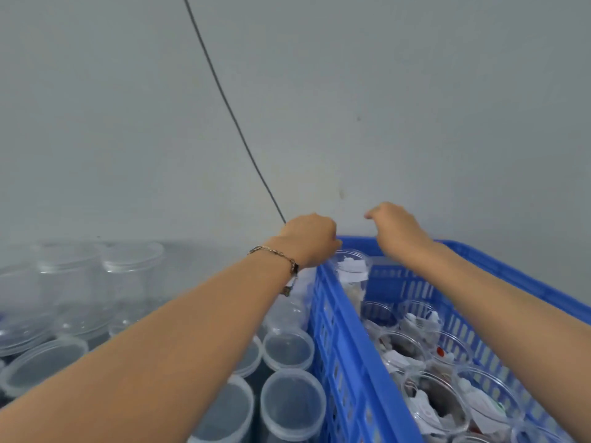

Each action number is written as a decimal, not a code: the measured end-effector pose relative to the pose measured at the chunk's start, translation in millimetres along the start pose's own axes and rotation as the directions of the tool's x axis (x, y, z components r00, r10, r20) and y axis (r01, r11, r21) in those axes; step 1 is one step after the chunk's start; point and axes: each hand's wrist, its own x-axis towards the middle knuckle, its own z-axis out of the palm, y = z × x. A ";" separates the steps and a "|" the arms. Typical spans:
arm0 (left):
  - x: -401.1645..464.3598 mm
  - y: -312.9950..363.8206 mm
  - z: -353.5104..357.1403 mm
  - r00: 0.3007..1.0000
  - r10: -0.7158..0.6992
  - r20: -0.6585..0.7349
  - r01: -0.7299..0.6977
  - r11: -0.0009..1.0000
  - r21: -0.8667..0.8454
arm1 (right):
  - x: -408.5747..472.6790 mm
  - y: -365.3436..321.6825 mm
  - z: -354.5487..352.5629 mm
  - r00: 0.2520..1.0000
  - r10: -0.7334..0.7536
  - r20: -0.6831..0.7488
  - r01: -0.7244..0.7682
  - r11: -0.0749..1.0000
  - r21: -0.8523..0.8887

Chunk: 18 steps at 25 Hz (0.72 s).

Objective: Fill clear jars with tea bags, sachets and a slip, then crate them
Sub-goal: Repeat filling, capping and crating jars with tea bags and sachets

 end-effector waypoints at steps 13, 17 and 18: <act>-75.5 -26.2 64.1 0.941 -0.326 -0.091 0.299 0.927 -0.226 | -91.1 -137.4 -76.6 0.936 -0.347 0.058 0.350 0.935 -0.056; -110.3 -34.9 25.6 0.952 -0.271 -0.142 0.235 0.945 -0.227 | -115.9 -148.3 -98.5 0.951 -0.302 0.070 0.298 0.953 0.060; -128.7 -38.6 10.2 0.955 -0.257 -0.151 0.218 0.947 -0.237 | -117.0 -151.8 -103.5 0.959 -0.276 0.066 0.269 0.959 0.089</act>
